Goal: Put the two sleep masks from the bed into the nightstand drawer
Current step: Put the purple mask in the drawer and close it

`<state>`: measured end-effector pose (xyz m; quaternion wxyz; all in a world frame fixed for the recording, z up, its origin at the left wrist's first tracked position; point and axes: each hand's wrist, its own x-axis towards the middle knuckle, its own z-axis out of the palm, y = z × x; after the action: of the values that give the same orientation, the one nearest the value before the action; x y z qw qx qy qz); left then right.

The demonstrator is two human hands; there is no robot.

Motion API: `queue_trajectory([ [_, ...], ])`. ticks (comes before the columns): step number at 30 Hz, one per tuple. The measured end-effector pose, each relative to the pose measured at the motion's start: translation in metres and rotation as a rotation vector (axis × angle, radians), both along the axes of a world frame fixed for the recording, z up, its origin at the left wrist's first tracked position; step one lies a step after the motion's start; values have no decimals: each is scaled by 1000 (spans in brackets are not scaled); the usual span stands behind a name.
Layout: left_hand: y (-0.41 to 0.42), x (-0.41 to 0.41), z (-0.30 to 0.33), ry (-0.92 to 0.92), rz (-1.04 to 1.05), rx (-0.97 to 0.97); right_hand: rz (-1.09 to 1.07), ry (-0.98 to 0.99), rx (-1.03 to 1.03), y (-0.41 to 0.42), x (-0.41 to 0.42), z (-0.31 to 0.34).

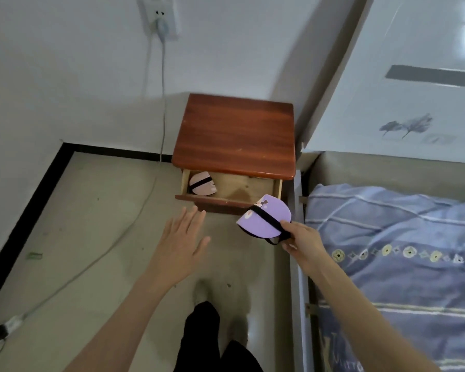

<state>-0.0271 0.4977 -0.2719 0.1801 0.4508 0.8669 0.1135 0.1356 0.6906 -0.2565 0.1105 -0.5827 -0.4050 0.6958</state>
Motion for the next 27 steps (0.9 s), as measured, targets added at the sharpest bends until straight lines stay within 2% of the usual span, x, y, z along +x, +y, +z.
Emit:
queue_trajectory([
  [7, 57, -70, -94, -57, -62, -88, -53, -88, -141, 54, -90, -105],
  [13, 86, -110, -165, -77, -121, -172, -107, -140, -152, 79, -144, -187],
  [18, 99, -116, -201, -82, -155, -178, 24, -161, -68, 98, -163, -229],
  [21, 105, -114, -214, -85, -150, -184, 125, -257, 21, 110, -170, -249],
  [27, 109, -109, -225, -27, -172, -210, 394, -502, 332, 126, -175, -260],
])
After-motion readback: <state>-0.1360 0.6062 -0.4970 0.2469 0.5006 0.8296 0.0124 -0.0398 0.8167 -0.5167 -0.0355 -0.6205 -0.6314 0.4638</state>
